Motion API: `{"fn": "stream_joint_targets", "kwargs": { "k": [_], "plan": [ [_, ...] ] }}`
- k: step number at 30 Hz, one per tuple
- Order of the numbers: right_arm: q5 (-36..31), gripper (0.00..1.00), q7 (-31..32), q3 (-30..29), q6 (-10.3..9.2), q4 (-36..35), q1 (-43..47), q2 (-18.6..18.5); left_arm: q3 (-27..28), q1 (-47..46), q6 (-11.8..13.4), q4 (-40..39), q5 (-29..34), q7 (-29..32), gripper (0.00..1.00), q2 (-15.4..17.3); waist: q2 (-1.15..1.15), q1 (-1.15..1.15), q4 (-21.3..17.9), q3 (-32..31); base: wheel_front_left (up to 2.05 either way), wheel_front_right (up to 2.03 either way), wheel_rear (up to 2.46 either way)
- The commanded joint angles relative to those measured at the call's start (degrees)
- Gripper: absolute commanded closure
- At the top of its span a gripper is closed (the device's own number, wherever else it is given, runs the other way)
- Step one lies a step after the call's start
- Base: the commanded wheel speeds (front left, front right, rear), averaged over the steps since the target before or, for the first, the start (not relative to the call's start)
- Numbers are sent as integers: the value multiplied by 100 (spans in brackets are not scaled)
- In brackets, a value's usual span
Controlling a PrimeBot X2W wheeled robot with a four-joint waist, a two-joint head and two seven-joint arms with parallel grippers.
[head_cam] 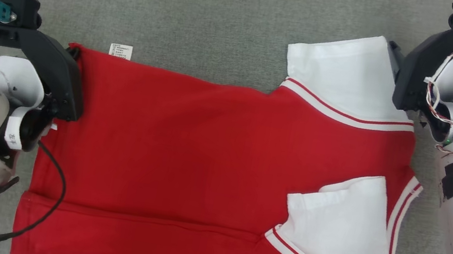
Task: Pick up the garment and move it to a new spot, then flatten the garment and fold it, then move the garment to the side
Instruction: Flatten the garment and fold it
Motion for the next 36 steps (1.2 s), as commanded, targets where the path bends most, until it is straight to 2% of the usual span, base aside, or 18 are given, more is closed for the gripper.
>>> {"fn": "stream_joint_targets", "kwargs": {
  "k": [1, 4, 6, 7, 8, 11, 12, 13, 14, 26, 31, 36],
  "plan": [
    [8, 0, -126, -23, -16, 165, -151, 95, -31, -25, 20, -17, -14, -6, 100, -56, 0, 0, 114, 107, 0, 0, 0],
    [11, 4, -215, 70, -16, 435, -248, 142, -46, -65, 38, 25, -2, -45, 100, -104, 0, 0, 175, 146, 0, 0, 0],
    [27, 20, -244, 145, -16, 599, -315, 136, -44, -86, 24, 68, -8, -78, 100, -126, 0, 0, 187, 155, 0, 0, 0],
    [12, 39, -246, 169, -16, 677, -347, 126, -37, -93, 16, 84, -30, -107, 100, -146, 0, 0, 189, 154, 0, 0, 0],
    [12, 52, -227, 183, -16, 772, -364, 124, -41, -91, 1, 104, -34, -113, 100, -160, 0, 0, 190, 147, 0, 0, 0],
    [96, 71, -149, 295, -16, 991, -381, 165, -63, -96, -46, 167, -41, -148, 100, -198, 0, 0, 185, 115, 0, 0, 0],
    [141, 73, -156, 329, -16, 1037, -396, 169, -68, -91, -31, 195, -40, -166, 100, -211, 0, 0, 179, 96, 0, 0, 0],
    [169, 89, -178, 366, -16, 1070, -401, 152, -73, -86, -30, 225, -39, -183, 100, -222, 0, 0, 174, 78, 0, 0, 0],
    [152, 100, -236, 400, -16, 1097, -406, 112, -71, -65, -36, 261, -34, -215, 100, -218, 0, 0, 169, 55, 0, 0, 0],
    [430, 100, -1558, 368, -16, 1128, -314, 86, 45, 185, -3, 560, 201, -1334, 100, -386, 0, 0, 127, -316, 0, 0, 0],
    [479, 100, -2099, 353, -16, 1155, -200, 4, -5, 271, -89, 782, 284, -1722, 100, -482, 0, 0, 113, -531, 0, 0, 0],
    [707, 100, -2374, 516, -16, 1004, 10, 4, -82, 417, -211, 911, 328, -2074, 100, -524, 0, 0, 121, -778, 0, 0, 0]
  ]
}}
